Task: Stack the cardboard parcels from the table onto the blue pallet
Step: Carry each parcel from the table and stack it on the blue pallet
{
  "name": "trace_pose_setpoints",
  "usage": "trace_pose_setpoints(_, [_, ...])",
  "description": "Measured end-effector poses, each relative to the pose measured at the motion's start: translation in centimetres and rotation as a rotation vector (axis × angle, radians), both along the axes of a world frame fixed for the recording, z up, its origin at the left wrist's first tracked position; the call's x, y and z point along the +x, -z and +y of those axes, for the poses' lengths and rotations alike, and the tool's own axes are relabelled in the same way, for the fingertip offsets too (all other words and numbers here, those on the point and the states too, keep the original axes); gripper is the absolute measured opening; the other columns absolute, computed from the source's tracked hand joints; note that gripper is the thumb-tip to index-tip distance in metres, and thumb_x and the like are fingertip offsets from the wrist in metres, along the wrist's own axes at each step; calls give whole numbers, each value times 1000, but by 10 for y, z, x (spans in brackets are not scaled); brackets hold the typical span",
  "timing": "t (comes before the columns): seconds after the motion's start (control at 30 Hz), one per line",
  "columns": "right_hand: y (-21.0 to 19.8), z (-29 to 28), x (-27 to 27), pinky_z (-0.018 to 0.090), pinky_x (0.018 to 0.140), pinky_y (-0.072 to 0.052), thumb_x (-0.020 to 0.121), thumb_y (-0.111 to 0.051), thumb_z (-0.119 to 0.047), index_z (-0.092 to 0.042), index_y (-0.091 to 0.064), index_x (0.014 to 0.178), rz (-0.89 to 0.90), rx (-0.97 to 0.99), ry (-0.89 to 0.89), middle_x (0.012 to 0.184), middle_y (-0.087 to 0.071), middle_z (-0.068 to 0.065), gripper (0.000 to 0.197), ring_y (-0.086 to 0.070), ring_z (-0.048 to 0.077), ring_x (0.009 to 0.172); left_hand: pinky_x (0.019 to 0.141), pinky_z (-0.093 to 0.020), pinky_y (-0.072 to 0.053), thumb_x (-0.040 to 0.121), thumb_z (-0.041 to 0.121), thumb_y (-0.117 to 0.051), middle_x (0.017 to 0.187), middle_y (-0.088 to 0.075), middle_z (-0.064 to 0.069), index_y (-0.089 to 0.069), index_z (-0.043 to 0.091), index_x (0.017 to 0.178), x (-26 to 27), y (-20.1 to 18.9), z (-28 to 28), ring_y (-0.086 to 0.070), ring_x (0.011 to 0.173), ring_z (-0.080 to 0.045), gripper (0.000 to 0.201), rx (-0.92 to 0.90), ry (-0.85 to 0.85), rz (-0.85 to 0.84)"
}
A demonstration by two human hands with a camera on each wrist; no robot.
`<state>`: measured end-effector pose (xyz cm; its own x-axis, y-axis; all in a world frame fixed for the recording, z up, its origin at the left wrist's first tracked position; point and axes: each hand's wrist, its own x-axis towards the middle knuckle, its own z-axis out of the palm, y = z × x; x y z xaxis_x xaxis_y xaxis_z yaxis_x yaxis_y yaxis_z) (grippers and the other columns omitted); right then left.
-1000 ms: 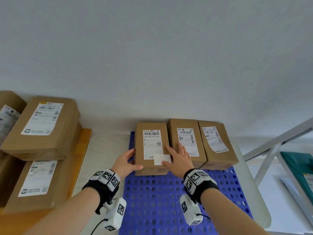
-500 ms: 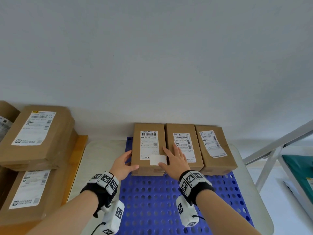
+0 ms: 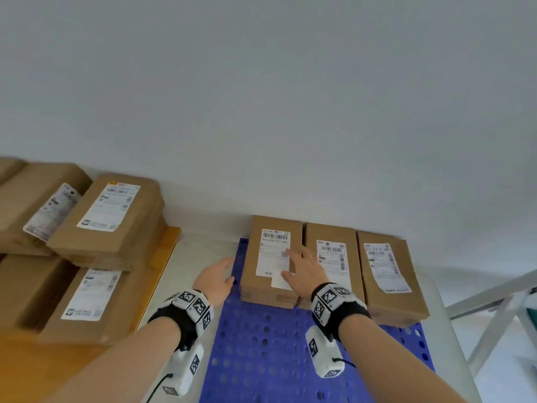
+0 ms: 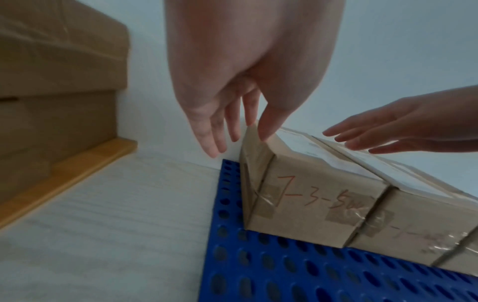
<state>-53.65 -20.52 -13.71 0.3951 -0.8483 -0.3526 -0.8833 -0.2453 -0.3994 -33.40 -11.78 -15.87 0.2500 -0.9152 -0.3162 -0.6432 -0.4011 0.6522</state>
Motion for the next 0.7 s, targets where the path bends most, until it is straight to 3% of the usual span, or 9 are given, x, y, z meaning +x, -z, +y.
trace_pose_setpoints(0.07, [-6,-2,10,41,116,-22,94,-49,-34,-24,-24,149,-9,-12,-35,156,-16,9,61,-16,28,144,105,-28,-35,96,13,-47,143,-44,-6,-33,18,144,10,-8,7,-45,129,-23,50,12,-13,-50])
trace_pose_setpoints(0.13, [-11,-1,22,41,115,-24,95,-49,-33,-24,-22,149,-28,1,-55,158,-10,8,62,-16,27,144,105,-28,-35,96,15,-47,143,-45,-6,-34,19,144,21,-15,15,-46,128,-23,50,16,-47,-73])
trace_pose_setpoints(0.3, [-27,15,57,41,116,-19,96,-47,-27,-18,-20,149,-44,1,-109,159,-5,12,61,-11,29,146,101,-28,-38,98,14,-40,141,-46,-6,-35,21,143,55,-34,42,-49,124,-22,45,1,-106,-106])
trace_pose_setpoints(0.37, [-36,28,73,41,113,-24,96,-47,-25,-15,-23,147,-33,-10,-135,157,-10,14,57,-18,31,143,97,-26,-39,99,13,-38,139,-48,-6,-35,21,143,70,-43,56,-52,120,-21,45,-15,-124,-122])
trace_pose_setpoints(0.47, [-43,49,96,38,109,-31,95,-50,-27,-12,-27,145,-53,-39,-160,152,-22,13,57,-31,30,136,100,-28,-37,98,13,-39,140,-48,-5,-36,19,143,89,-56,80,-49,124,-22,45,-41,-139,-179])
trace_pose_setpoints(0.6, [-52,83,123,35,112,-26,95,-50,-29,-9,-27,146,-31,-40,-162,152,-22,13,59,-24,29,140,105,-33,-40,97,13,-41,141,-48,-5,-37,20,142,117,-66,117,-48,126,-23,46,-57,-145,-199])
trace_pose_setpoints(0.7, [-60,113,141,35,111,-30,94,-52,-32,-10,-29,145,-42,-39,-139,150,-28,13,60,-32,28,137,99,-31,-44,97,13,-41,135,-52,-3,-43,21,139,139,-75,145,-52,120,-21,42,-82,-131,-211])
